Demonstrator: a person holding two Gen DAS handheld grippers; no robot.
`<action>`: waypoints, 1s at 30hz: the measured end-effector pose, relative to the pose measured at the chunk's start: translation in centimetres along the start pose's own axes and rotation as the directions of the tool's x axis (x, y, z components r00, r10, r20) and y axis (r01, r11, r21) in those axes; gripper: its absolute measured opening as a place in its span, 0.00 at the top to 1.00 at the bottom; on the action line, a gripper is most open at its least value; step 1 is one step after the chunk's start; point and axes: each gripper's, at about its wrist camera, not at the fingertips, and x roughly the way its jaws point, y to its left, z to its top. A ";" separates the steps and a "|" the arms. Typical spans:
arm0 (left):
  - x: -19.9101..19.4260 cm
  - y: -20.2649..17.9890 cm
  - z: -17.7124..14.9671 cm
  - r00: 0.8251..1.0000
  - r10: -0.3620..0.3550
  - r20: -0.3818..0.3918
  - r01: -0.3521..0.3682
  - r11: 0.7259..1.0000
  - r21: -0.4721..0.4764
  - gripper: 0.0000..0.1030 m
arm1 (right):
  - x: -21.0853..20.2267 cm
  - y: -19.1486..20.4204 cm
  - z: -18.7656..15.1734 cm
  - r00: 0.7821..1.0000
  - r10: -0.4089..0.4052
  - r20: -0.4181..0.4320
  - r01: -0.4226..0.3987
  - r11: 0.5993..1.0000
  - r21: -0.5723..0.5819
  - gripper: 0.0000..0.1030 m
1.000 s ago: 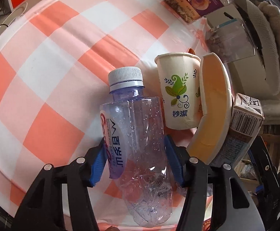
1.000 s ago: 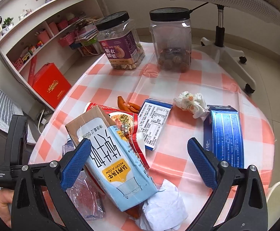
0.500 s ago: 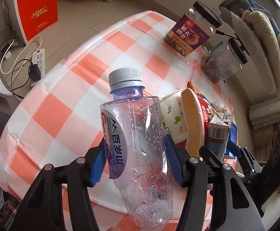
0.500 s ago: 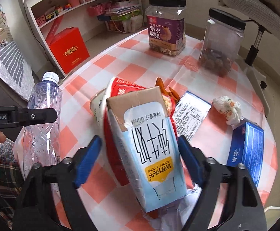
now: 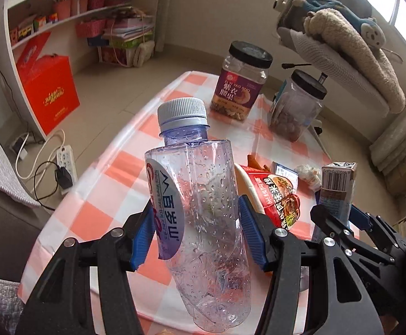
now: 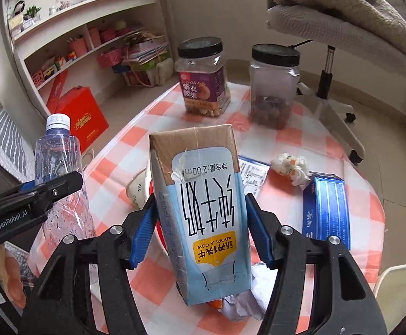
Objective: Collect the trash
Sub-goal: 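Grasp the clear water bottle with the left gripper while the right gripper grasps the milk carton, then carry the milk carton and water bottle over the white bin and release them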
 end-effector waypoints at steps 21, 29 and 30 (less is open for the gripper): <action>-3.5 -9.6 -1.6 0.973 -0.059 0.224 0.018 0.983 0.184 0.45 | -8.0 -6.7 -2.3 0.955 -0.249 0.161 0.216 0.956 0.197 0.43; -3.7 -12.8 -2.4 0.968 -0.119 0.221 0.067 0.971 0.229 0.45 | -10.4 -9.3 -3.6 0.936 -0.308 0.170 0.267 0.937 0.226 0.45; -3.6 -13.2 -2.6 0.967 -0.125 0.220 0.071 0.969 0.235 0.45 | -10.7 -9.6 -3.8 0.933 -0.316 0.170 0.274 0.934 0.230 0.45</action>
